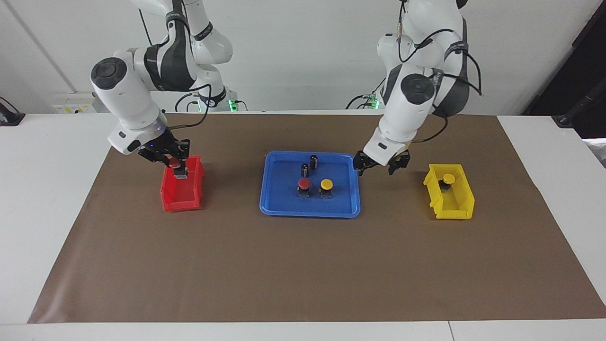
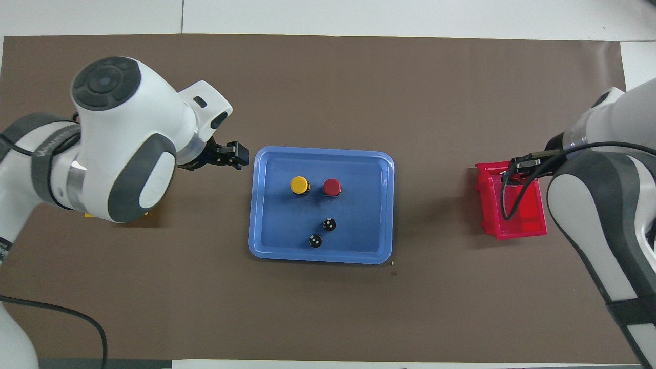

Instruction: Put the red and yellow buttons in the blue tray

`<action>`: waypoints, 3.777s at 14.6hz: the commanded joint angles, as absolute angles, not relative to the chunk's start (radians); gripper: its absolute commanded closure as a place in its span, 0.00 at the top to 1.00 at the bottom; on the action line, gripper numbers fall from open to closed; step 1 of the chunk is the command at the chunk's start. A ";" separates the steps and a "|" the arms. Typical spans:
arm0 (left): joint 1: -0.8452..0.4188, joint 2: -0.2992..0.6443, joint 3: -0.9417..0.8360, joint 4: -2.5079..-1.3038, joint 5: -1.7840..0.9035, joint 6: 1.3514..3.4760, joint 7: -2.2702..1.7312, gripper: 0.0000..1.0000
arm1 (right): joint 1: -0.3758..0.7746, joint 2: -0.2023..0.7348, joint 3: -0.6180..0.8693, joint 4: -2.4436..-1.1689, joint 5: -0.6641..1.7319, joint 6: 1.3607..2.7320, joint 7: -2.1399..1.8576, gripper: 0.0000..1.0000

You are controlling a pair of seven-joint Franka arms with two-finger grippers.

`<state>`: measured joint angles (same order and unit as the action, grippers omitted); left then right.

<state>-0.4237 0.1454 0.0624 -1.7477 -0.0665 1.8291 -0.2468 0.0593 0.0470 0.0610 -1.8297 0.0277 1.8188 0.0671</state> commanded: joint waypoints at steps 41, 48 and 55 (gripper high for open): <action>-0.026 -0.003 0.055 -2.260 -0.035 2.295 0.150 0.07 | -0.015 0.052 0.057 -1.485 -0.032 1.551 0.146 1.00; -0.043 -0.005 0.049 -1.851 0.021 1.826 0.135 0.01 | -0.120 0.020 0.057 -1.511 -0.035 1.502 -0.026 1.00; -0.374 0.012 0.035 -1.905 -0.043 1.926 -0.237 0.01 | -0.081 -0.040 -0.072 -1.577 -0.035 1.488 -0.109 1.00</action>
<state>-0.3046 -0.0014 0.0238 -1.8833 -0.0157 1.8653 -0.1352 -0.1066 -0.0126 -0.0556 -1.5391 -0.0306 1.4874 -0.0973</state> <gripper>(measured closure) 0.590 0.000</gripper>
